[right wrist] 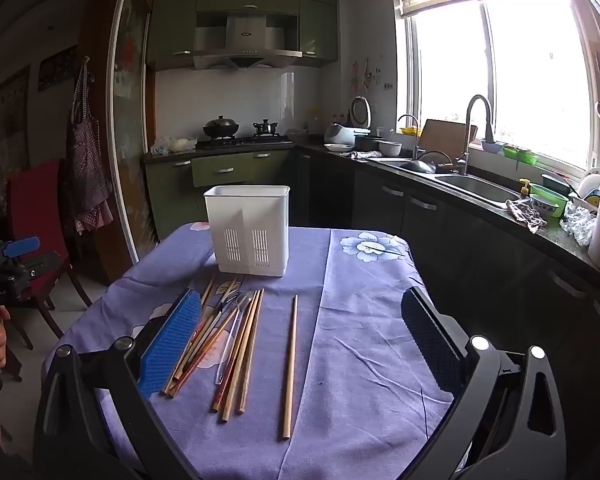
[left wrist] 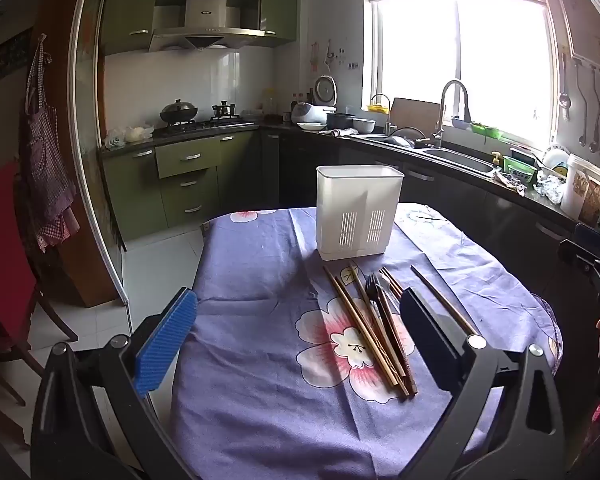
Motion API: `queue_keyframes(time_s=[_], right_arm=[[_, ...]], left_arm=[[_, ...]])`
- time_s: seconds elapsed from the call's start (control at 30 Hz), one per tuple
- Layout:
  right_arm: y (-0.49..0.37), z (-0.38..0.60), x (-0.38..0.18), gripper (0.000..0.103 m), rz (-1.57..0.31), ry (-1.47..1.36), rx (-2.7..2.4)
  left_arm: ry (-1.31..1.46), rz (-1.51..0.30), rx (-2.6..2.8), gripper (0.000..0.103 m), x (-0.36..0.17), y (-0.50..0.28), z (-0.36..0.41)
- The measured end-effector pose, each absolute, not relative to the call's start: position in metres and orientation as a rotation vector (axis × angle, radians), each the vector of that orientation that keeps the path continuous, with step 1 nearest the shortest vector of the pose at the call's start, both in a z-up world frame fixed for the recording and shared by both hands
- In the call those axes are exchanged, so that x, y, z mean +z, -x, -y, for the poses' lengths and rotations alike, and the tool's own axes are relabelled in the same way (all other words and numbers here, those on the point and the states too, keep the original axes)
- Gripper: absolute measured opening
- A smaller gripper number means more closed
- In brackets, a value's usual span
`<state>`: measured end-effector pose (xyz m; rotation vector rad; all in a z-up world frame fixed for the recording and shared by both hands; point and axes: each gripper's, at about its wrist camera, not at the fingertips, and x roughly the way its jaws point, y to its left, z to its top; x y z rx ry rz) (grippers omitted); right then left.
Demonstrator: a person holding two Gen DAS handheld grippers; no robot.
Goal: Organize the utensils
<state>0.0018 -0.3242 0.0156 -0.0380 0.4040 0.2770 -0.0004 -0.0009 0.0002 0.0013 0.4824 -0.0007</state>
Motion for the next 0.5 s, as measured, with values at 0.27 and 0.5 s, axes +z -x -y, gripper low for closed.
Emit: queue_keyframes(time_s=[0.27, 0.5], right_arm=[[-0.0021, 0.3257, 0.0162, 0.099, -0.410, 0.037, 0.282], [-0.0030, 0.3254, 0.0150, 0.099, -0.413, 0.037, 0.280]], left_arm=[[-0.001, -0.488, -0.002, 0.096, -0.0047, 0.0002, 0.0025], [-0.002, -0.492, -0.002, 0.096, -0.0073, -0.0031, 0.0036]])
